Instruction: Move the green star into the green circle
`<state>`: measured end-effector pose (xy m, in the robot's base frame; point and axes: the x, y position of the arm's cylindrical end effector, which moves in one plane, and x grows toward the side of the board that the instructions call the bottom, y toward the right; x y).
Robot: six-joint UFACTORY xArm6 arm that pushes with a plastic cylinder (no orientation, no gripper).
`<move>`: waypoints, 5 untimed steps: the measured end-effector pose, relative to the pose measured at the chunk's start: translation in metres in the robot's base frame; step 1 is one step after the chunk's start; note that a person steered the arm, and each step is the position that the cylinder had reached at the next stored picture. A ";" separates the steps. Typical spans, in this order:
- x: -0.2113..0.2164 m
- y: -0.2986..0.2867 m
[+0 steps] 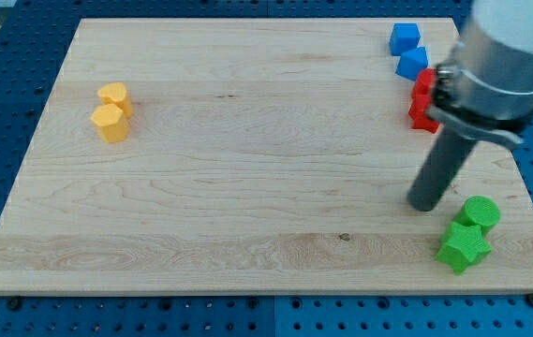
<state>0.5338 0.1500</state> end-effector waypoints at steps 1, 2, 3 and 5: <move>0.029 -0.023; 0.072 -0.020; 0.084 -0.020; 0.084 -0.017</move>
<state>0.6178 0.1325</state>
